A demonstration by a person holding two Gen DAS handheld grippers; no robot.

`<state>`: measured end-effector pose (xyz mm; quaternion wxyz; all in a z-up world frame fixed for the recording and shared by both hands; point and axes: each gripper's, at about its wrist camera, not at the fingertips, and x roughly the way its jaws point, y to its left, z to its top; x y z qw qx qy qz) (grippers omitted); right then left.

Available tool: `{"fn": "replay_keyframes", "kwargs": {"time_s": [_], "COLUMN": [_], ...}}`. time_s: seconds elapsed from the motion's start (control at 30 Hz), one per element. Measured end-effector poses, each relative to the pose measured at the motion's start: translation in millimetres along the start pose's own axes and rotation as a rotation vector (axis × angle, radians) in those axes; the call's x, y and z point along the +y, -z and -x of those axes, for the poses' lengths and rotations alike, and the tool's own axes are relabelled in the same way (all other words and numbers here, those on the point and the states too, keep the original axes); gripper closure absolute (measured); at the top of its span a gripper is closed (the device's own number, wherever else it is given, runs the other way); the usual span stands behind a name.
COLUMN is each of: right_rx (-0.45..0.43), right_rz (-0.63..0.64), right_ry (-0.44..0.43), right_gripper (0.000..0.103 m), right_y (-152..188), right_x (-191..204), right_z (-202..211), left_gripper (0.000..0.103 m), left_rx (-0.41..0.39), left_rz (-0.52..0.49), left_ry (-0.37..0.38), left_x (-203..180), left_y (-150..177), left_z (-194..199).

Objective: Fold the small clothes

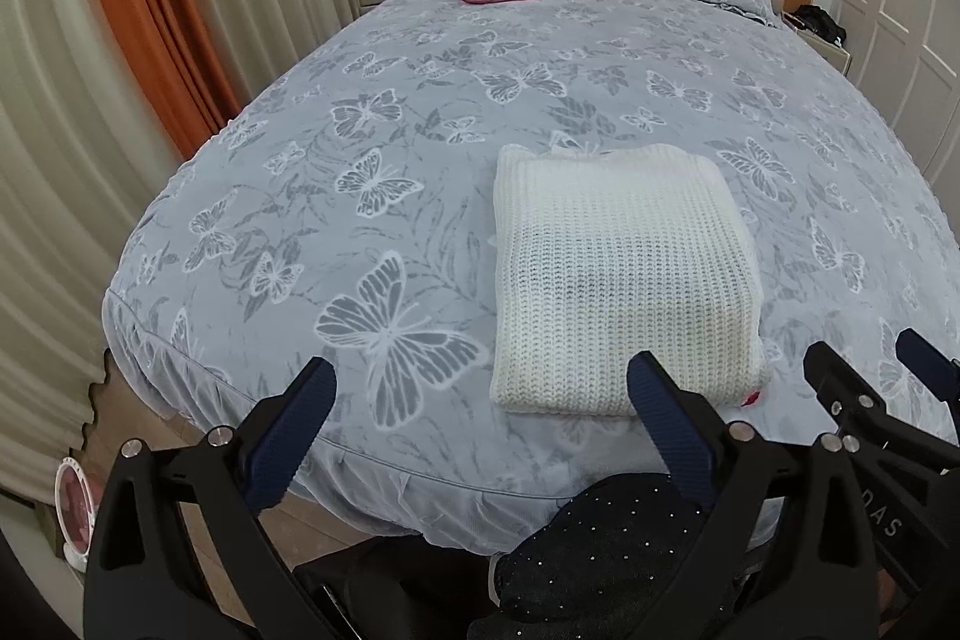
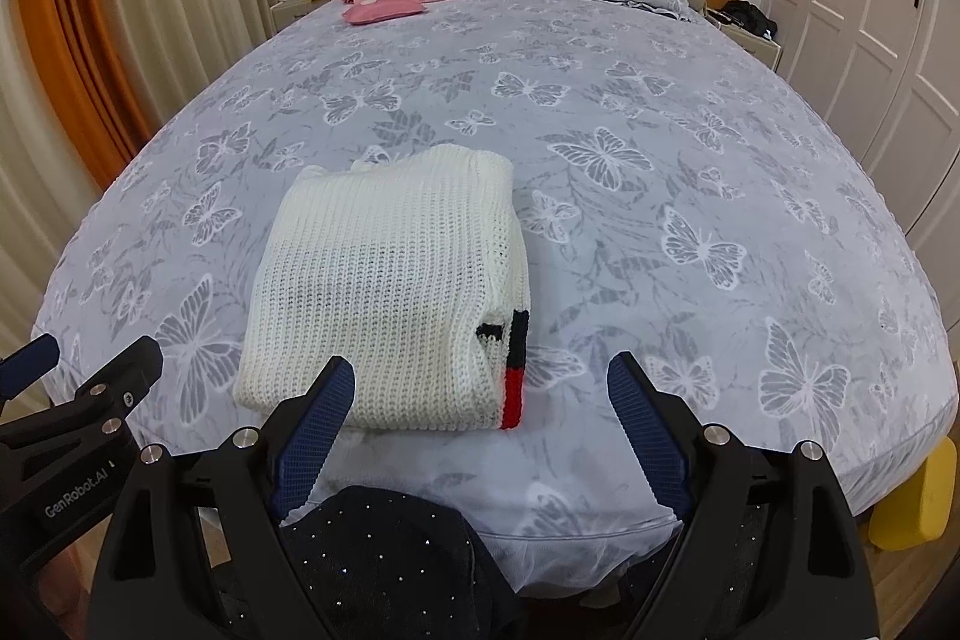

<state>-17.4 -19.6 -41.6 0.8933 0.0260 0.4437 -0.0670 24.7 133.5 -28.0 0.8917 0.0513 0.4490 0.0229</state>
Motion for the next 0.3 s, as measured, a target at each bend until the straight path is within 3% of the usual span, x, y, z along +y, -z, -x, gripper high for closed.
{"fn": "replay_keyframes", "kwargs": {"time_s": [0.3], "right_rx": [0.013], "right_rz": [0.000], "right_ry": [-0.005], "right_gripper": [0.019], "right_y": [-1.0], "right_x": [0.3], "right_z": [-4.2], "left_gripper": [0.008], "left_rx": [0.016], "left_rz": [0.025], "left_ry": [0.007], "left_x": [0.6], "left_y": [-3.0], "left_z": [-3.3]}}
